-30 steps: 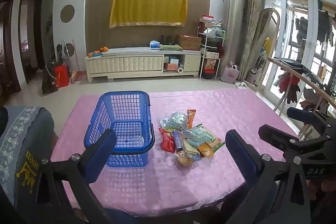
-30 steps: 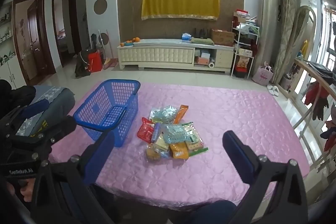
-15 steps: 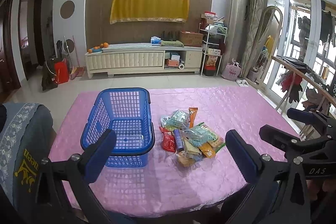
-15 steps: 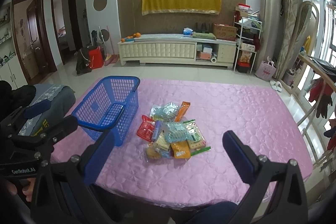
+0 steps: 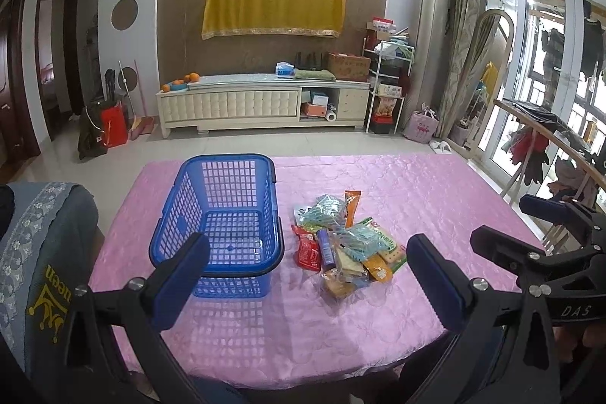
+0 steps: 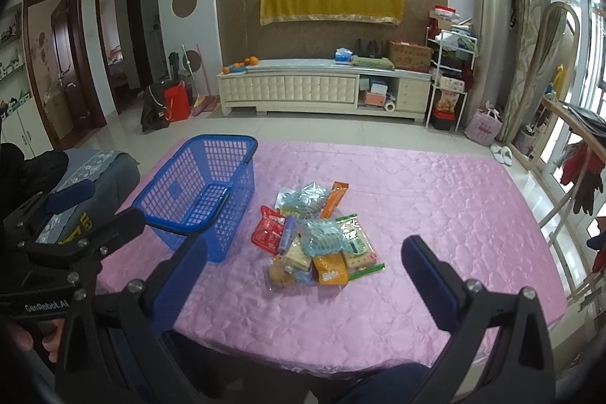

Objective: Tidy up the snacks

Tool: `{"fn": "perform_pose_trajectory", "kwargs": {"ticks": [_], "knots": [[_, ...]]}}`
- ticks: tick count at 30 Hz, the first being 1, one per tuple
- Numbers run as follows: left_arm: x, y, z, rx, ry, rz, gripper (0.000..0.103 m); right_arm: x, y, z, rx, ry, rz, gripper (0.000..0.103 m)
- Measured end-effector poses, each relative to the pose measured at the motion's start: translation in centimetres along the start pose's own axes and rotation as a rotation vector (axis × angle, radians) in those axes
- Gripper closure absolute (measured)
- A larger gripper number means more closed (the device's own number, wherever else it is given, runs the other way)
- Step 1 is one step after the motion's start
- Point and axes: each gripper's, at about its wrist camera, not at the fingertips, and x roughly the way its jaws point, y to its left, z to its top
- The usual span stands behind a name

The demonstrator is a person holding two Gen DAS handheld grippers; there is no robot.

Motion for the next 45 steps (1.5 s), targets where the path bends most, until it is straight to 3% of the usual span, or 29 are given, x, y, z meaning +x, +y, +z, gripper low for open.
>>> {"fn": "perform_pose_trajectory", "kwargs": {"ticks": [35,45], "knots": [[-0.2,0.2,0.0,-0.019,0.014,-0.014,0.0,-0.2,0.3,0.0,0.0,0.011,0.022,0.0],[2.7,-0.8,1.2,0.0,0.029,-0.036,0.0,1.2,-1.2,0.7,0.002,0.018,0.026,0.0]]}}
